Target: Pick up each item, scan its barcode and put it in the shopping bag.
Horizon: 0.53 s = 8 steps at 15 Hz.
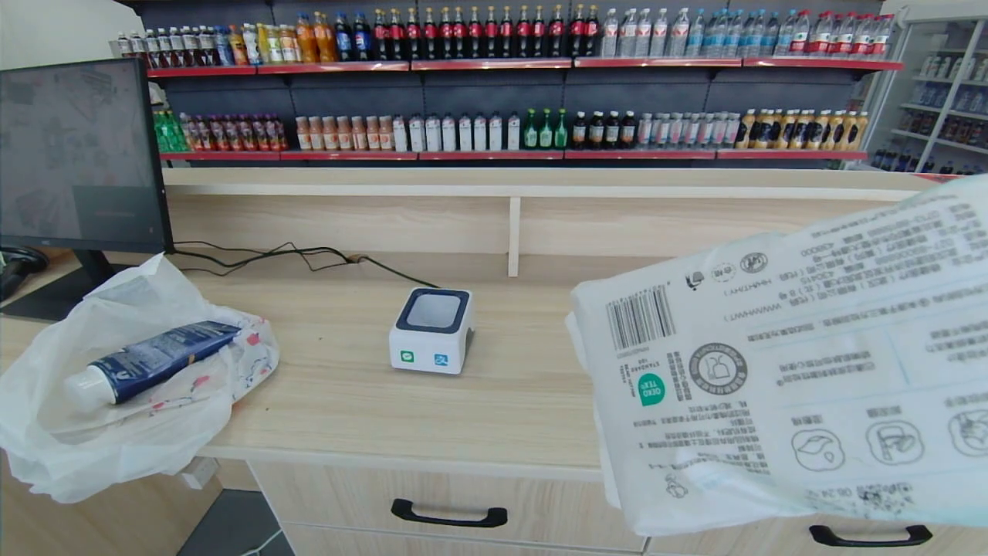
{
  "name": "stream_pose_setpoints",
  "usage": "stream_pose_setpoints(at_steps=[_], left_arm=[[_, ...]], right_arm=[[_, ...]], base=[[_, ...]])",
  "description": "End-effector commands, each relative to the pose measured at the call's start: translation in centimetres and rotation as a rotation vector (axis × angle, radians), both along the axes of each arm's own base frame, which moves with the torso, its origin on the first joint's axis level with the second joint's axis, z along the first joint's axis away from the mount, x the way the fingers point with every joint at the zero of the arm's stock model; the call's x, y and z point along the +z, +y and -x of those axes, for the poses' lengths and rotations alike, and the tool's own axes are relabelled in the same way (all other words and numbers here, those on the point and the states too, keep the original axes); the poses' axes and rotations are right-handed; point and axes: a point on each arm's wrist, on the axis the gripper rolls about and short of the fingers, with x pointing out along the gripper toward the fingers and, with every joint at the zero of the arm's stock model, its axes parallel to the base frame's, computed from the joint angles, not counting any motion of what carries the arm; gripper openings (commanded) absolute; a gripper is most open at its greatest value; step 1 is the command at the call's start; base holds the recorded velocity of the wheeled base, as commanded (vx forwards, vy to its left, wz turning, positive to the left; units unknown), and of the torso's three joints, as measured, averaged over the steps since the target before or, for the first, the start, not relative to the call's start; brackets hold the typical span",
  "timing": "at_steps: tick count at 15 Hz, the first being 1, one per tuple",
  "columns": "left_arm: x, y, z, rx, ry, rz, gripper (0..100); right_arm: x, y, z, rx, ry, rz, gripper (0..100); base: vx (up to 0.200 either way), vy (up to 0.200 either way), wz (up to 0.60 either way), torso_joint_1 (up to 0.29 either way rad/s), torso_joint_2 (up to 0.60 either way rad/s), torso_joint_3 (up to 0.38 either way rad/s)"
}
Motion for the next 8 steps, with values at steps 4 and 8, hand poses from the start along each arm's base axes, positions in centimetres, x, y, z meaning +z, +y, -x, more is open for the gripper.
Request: stream_pose_setpoints(at_steps=[4,8], left_arm=[[0.0,0.0,0.0,0.000,0.000,0.000,100],[0.0,0.0,0.0,0.000,0.000,0.000,100]], right_arm=[[-0.9,-0.1,0.3,0.006,-0.068,-0.022,0],[-2.8,-0.7,-0.6,-0.042,-0.152,-0.040,0]], base=[[0.000,0.000,0.00,0.000,0.00,0.000],[0.000,0.000,0.00,0.000,0.00,0.000]])
